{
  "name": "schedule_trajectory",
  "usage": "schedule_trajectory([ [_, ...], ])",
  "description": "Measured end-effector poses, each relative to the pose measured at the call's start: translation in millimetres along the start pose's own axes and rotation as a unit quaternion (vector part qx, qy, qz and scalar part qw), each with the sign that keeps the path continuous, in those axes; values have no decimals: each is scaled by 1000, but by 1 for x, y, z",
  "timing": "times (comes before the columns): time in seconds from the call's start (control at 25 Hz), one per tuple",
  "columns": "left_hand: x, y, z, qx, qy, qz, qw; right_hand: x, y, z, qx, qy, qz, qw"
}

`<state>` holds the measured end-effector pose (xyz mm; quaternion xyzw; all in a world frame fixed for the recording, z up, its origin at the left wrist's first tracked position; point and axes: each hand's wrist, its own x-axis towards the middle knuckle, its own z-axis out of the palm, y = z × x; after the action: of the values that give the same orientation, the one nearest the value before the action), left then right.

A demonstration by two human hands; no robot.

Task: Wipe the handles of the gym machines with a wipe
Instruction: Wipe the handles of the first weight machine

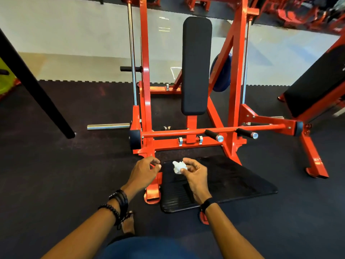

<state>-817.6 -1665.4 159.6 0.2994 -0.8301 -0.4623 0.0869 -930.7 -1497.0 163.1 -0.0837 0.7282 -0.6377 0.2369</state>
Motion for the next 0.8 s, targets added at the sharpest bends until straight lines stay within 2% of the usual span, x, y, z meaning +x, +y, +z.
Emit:
schedule_trajectory([
  [0.12, 35, -9, -26, -6, 7, -1, 1000, 30, -8, 27, -29, 17, -6, 999],
  [0.36, 95, -26, -70, 21, 28, -9, 999, 63, -31, 84, 41, 30, 42, 998],
  [0.52, 120, -34, -72, 31, 23, -15, 999, 88, -43, 95, 86, 20, 74, 993],
  [0.68, 150, -36, -70, 40, 32, -28, 998, 131, -49, 96, 102, 24, 48, 993],
  [0.8, 174, -36, -74, 95, 41, -26, 994, 162, -46, 98, 104, 48, 40, 993],
])
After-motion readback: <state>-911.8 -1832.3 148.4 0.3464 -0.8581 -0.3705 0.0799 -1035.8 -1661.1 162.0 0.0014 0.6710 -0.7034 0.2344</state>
